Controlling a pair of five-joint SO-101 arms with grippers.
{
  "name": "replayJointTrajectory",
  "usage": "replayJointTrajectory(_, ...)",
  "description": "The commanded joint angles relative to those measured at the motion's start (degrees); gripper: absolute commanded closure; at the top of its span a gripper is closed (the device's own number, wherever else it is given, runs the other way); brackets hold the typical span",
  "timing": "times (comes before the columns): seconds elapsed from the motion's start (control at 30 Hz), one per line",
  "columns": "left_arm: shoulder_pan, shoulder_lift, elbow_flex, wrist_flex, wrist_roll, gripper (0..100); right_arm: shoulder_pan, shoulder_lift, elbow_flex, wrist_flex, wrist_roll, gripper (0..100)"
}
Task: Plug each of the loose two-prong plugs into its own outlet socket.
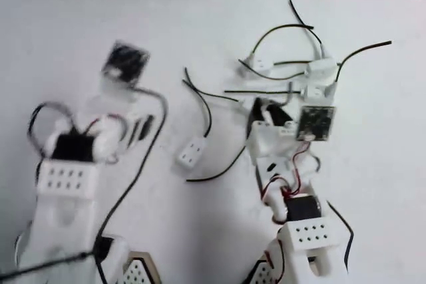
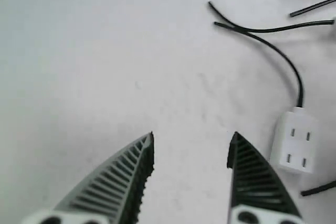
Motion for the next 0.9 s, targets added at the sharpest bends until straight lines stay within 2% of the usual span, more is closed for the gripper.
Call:
replayJointTrajectory(0.0,-1.45,-9.36,6.95,-2.46,0.18,76,-2.77,-0.57,-0.26,-0.75,4.31,98.1)
replayJointTrajectory(0.13,4.26,-13.93,13.27,-2.02,-3.34,67,-2.77,-0.57,-0.26,-0.75,4.31,98.1)
replayJointTrajectory(0.43,14.37,-12.44,19.52,-7.03,-4.92,66,-0.57,-0.57,-0.18,-1.10,4.31,98.1)
replayJointTrajectory(0.67,16.92,3.12,20.13,-17.76,-6.24,67,-0.92,-0.57,0.62,-1.19,4.31,98.1)
replayJointTrajectory(0.87,16.84,17.10,14.33,-19.08,-8.62,67,-0.92,-0.57,0.62,-1.19,4.31,98.1)
